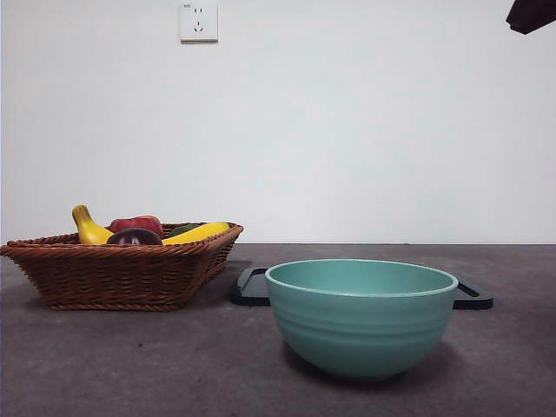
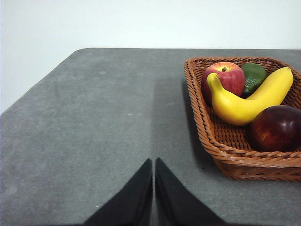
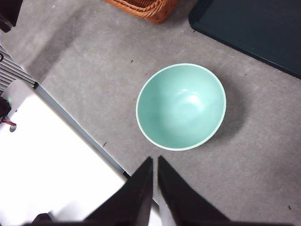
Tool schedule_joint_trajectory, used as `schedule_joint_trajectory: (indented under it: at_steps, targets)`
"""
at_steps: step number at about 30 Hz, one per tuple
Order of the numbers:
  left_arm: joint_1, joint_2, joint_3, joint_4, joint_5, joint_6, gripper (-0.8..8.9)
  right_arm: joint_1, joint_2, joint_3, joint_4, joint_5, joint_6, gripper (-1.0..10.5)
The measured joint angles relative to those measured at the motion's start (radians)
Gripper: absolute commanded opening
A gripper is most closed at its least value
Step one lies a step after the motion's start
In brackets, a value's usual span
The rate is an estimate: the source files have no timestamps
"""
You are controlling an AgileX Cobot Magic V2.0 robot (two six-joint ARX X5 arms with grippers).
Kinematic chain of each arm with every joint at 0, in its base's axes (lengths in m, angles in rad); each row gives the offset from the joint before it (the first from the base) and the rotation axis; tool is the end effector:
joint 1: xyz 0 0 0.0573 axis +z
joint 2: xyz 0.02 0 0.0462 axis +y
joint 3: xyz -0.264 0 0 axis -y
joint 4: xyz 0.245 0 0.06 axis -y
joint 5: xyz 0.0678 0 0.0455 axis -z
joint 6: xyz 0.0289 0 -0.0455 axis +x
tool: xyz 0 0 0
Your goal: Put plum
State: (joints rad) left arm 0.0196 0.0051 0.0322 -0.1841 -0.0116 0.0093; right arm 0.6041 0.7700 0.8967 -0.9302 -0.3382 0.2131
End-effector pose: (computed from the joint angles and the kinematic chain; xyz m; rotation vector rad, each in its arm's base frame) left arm 0.0948 0.0022 0.1563 0.0087 0.1571 0.0304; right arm 0.1031 0.0828 0.3093 0.0759 0.9149 0.7965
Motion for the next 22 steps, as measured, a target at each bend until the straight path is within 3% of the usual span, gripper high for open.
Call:
schedule_joint_trajectory:
  at_steps: [6, 10, 15, 22]
  targets:
    - [0.0, 0.0, 0.0, 0.0, 0.0, 0.0, 0.07, 0.0, -0.001, 0.0, 0.007, 0.001, -0.005, 0.1]
    - [0.0, 0.0, 0.0, 0.0, 0.0, 0.0, 0.07, -0.047, -0.021, 0.0, 0.052, 0.06, -0.09, 0.1]
    - [0.0, 0.0, 0.0, 0.0, 0.0, 0.0, 0.07, -0.226, -0.109, -0.046, 0.282, 0.1, -0.176, 0.0]
    - [0.0, 0.0, 0.0, 0.0, 0.0, 0.0, 0.07, -0.535, -0.288, -0.269, 0.616, 0.105, -0.211, 0.0]
